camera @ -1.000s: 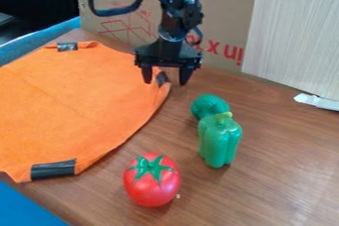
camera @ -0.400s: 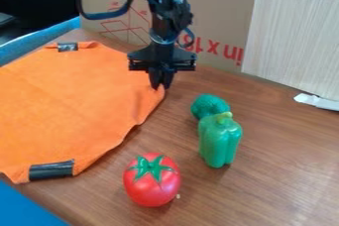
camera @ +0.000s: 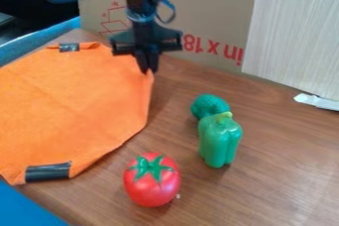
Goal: Fold the cloth from top right to bottom left
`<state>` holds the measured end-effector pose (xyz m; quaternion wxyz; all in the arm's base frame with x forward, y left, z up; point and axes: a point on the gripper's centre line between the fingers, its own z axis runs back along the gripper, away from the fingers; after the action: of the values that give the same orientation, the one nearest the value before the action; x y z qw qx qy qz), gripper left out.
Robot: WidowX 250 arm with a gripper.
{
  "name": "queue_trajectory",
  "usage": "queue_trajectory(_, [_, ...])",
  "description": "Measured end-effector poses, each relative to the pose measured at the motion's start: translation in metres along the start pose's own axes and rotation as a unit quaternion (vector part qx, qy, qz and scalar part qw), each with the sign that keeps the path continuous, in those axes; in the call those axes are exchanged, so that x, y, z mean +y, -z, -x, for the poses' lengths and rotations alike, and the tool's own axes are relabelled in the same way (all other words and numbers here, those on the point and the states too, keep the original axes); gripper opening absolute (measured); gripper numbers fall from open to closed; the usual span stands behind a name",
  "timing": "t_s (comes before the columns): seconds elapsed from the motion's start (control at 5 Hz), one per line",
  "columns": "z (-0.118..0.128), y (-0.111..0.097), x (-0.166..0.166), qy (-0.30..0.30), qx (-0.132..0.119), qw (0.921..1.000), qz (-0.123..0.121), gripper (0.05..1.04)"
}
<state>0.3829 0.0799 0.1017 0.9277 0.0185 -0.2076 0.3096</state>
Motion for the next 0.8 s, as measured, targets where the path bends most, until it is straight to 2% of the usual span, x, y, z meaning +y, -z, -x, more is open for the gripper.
queue_trajectory(0.2, [-0.010,-0.022,0.015,-0.020,0.002,0.9994,0.029,0.057])
queue_trajectory(0.4, [-0.016,-0.041,0.037,-0.040,0.014,0.9974,0.059,0.057])
queue_trajectory(0.6, [-0.021,-0.061,0.071,-0.062,0.022,0.9939,0.088,0.057])
queue_trajectory(0.8, [-0.022,-0.071,0.094,-0.067,0.029,0.9921,0.103,0.057])
